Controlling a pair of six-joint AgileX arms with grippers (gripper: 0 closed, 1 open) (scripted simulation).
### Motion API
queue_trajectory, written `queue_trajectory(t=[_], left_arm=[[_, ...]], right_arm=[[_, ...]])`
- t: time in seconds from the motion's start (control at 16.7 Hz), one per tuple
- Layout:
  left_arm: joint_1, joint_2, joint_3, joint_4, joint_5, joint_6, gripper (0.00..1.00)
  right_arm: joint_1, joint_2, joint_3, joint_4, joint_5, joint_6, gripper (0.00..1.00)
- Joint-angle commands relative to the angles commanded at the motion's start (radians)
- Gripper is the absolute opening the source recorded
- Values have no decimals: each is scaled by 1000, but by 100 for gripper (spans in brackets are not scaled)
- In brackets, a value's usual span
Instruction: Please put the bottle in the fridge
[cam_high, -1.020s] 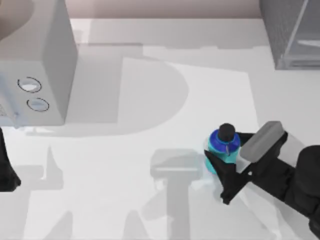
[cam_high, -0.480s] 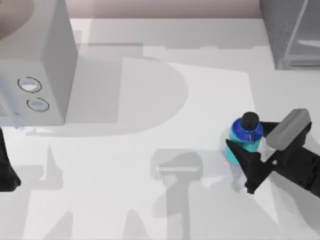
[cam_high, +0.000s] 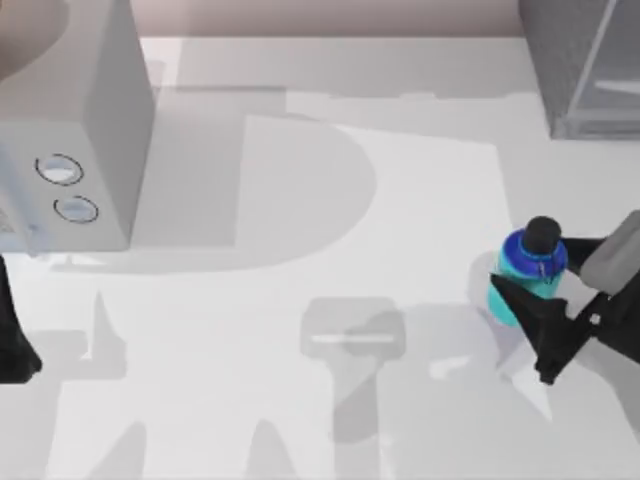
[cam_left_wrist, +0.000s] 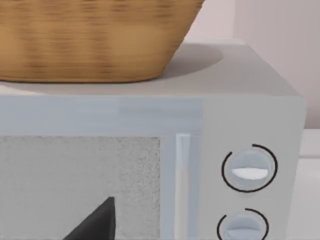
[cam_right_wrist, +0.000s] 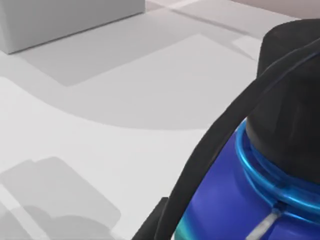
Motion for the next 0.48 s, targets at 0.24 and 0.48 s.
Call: queue_trajectory(t=[0.24,0.48], left_arm=[[0,0,0,0,0,0,100],[0,0,0,0,0,0,100]], right_arm=[[-78,-77,-19,-63,-80,-18,1],[-113,-116,-29,-94,-110,-27,1]])
